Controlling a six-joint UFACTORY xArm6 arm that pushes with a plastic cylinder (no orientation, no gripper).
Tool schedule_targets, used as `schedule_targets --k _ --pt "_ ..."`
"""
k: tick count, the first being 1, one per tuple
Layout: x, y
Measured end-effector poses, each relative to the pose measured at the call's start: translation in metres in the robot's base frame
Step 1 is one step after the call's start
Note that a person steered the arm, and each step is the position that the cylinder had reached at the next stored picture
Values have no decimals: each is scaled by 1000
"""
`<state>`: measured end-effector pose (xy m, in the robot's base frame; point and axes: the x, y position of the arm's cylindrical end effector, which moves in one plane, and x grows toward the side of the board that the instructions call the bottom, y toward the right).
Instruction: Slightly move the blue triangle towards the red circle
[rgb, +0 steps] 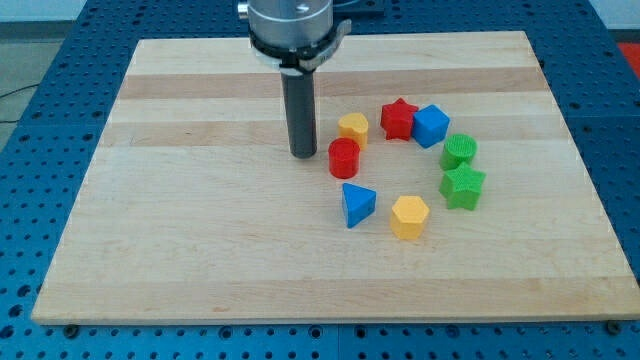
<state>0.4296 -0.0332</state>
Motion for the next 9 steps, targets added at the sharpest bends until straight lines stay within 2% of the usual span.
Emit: schedule_targets --k 2,3,4,5,6,7,9 --pt "4 78" --pt "23 41" --pt "82 -15" --pt "129 50" --pt "128 92" --pt "127 51" --pt "94 32"
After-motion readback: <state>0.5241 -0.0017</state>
